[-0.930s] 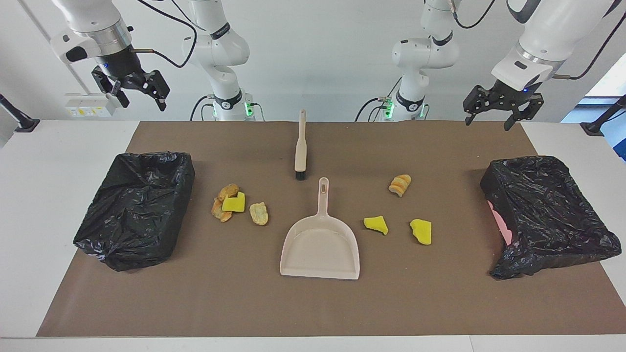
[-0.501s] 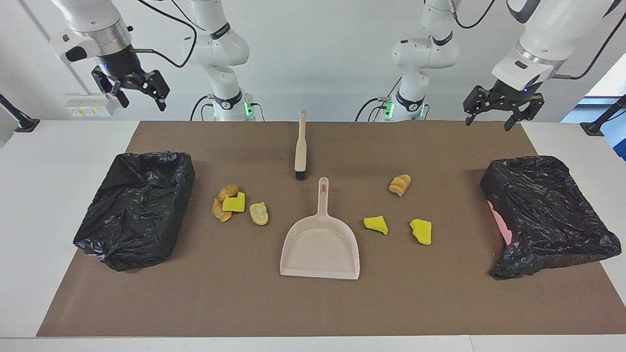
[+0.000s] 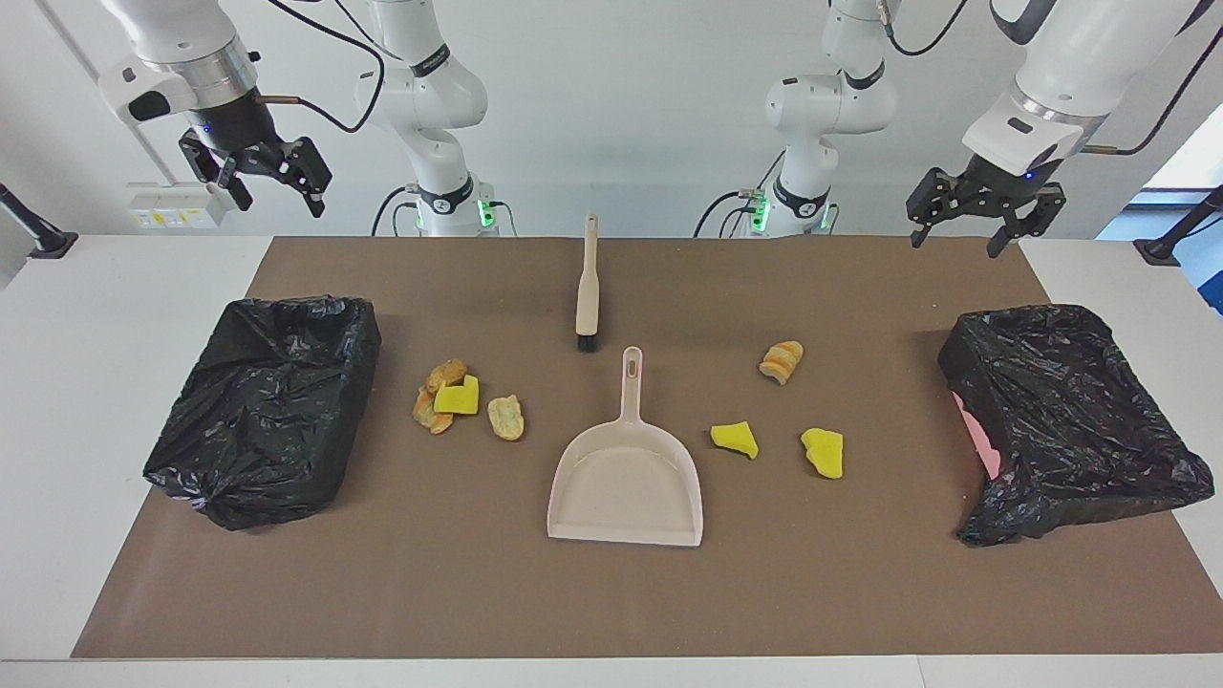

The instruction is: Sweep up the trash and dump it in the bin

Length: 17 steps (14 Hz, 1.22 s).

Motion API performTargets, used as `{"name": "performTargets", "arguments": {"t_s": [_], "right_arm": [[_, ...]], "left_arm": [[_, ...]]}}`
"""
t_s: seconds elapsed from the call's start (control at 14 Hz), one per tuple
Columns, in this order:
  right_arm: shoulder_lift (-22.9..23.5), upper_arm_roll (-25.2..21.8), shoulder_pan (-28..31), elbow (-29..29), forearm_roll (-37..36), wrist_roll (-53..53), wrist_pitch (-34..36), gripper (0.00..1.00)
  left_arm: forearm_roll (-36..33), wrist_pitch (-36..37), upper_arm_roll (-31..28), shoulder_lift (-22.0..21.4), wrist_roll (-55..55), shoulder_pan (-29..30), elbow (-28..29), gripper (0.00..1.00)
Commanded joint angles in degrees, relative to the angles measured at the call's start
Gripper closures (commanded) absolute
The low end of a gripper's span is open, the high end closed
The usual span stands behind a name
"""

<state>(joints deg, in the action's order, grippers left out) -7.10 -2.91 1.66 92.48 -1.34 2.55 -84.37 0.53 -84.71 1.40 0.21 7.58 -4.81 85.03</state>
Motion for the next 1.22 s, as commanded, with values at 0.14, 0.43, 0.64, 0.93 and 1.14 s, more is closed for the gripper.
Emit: {"name": "performTargets", "arguments": {"t_s": [0.14,0.43,0.64,0.93,1.14], "right_arm": [[-1.25,-0.08,0.45,2.0,-0.42,-0.88,-0.62,0.0],[-1.34,-0.08,0.45,2.09,-0.51,-1.23,-0.53,0.0],[-1.43,-0.08,0.53,2.18,-0.51,-1.14,-0.44,0.0],[-1.43,-0.08,0.53,2.18,-0.51,-1.14,-0.44,0.0],[-1.16,-0.08,0.53,2.18,-0.51,-1.23,-0.79,0.0]], "left_arm": [[0.18,3.13,-2.1,-0.74,-0.02,0.59,0.14,0.0],[0.26,3.06,-2.02,-2.05,-0.64,-0.46,2.07,0.0],[0.44,-0.09,-1.23,-6.17,-0.64,-0.9,9.08,0.0],[0.53,-3.78,-0.61,-9.79,-6.76,-8.79,17.7,0.0],[0.88,-7.39,-0.43,-11.89,-16.07,-17.57,22.8,0.0]]}}
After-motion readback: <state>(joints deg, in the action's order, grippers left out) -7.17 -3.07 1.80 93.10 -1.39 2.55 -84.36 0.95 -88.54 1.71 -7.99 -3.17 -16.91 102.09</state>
